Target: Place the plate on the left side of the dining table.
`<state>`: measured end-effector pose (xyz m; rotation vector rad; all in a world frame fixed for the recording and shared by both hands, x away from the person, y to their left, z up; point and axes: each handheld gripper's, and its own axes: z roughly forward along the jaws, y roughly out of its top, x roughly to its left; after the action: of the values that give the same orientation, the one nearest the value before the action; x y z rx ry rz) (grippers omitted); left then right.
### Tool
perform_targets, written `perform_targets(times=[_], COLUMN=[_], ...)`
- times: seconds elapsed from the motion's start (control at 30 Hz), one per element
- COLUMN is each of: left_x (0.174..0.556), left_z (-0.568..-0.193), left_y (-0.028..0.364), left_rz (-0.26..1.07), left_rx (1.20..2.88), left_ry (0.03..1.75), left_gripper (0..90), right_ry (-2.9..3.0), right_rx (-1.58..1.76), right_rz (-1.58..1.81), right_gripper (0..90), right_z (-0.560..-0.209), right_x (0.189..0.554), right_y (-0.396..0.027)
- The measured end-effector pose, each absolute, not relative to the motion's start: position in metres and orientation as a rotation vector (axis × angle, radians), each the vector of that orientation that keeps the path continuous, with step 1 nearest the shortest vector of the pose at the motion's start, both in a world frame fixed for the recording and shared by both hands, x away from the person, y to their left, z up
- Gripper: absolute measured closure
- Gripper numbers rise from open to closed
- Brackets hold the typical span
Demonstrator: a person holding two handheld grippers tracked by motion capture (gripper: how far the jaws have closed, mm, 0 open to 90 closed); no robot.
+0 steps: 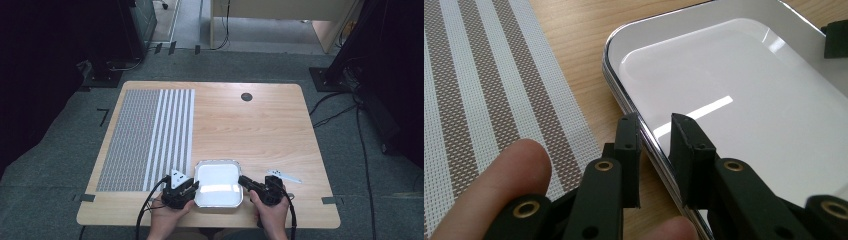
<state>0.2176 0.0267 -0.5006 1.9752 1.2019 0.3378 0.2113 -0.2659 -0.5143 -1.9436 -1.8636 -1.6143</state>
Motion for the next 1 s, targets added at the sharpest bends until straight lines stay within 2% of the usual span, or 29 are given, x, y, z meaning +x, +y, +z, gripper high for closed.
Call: perform_targets(times=[0.53,1.0], left_x=[0.218,0.218], left_z=[-0.501,-0.504], left_y=[0.026,0.024], left_rz=[0.344,0.324], left_rx=[1.978,2.001], left_ry=[1.193,1.186], left_gripper=[74.5,67.8], right_ry=[-1.943,-1.881], right_rx=[-2.031,-2.104], right_rz=[-1.59,-1.633], right_gripper=[85.6,89.8], right_z=[-0.507,-0.499], right_x=[0.204,0.199], right_y=[-0.257,-0.258])
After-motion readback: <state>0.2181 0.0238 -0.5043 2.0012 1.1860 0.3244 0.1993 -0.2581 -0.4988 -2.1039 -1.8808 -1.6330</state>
